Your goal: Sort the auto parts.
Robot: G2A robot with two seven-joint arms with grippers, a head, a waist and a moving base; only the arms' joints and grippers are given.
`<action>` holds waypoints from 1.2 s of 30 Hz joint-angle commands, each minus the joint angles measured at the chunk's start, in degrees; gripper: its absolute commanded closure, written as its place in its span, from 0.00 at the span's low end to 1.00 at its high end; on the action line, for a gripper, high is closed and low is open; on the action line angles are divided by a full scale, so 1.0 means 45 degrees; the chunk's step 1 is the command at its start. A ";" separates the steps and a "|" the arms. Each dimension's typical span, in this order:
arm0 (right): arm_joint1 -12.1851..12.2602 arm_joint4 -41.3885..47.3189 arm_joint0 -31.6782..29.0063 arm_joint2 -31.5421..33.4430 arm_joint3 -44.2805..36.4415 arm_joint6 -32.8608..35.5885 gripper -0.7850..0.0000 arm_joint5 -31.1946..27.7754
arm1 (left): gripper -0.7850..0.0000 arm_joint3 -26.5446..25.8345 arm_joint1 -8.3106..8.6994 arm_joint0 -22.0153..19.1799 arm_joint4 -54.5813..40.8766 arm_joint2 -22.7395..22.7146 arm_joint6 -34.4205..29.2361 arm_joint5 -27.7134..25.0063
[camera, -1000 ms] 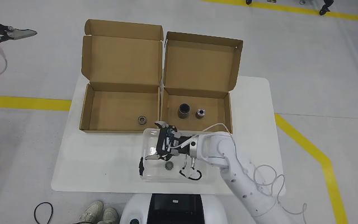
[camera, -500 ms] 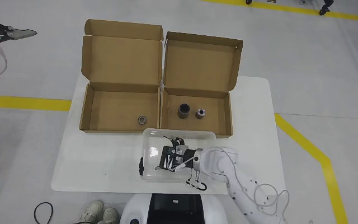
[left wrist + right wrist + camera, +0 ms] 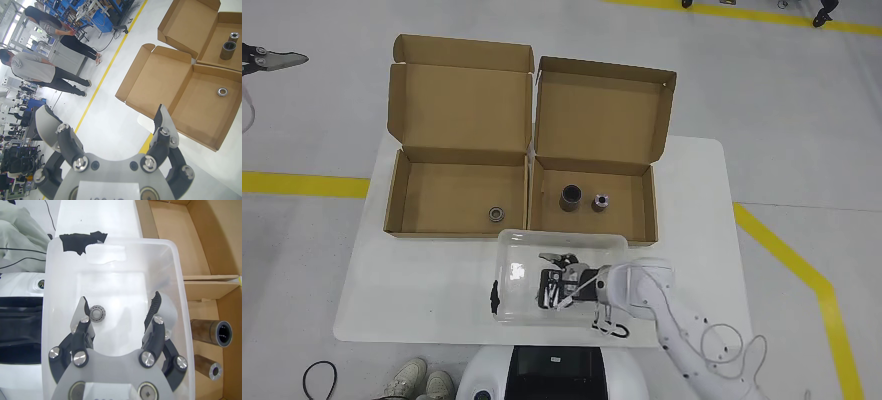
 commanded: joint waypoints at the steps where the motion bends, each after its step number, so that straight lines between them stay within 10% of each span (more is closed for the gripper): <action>1: -0.0004 -0.0085 0.0218 -0.0186 0.0166 0.0217 0.29 -0.0192 | 0.00 0.0000 0.0000 0.0000 0.0000 0.0000 0.0001 0.0001; 9: -0.0035 -0.0275 0.1051 -0.0938 0.0846 0.0460 0.46 -0.0849 | 0.00 0.0000 0.0000 0.0000 0.0000 0.0000 0.0001 0.0001; 36: -0.0137 0.0276 0.2665 -0.2631 0.2521 0.1463 0.27 -0.0423 | 0.00 0.0000 0.0000 0.0000 0.0000 0.0000 0.0001 0.0001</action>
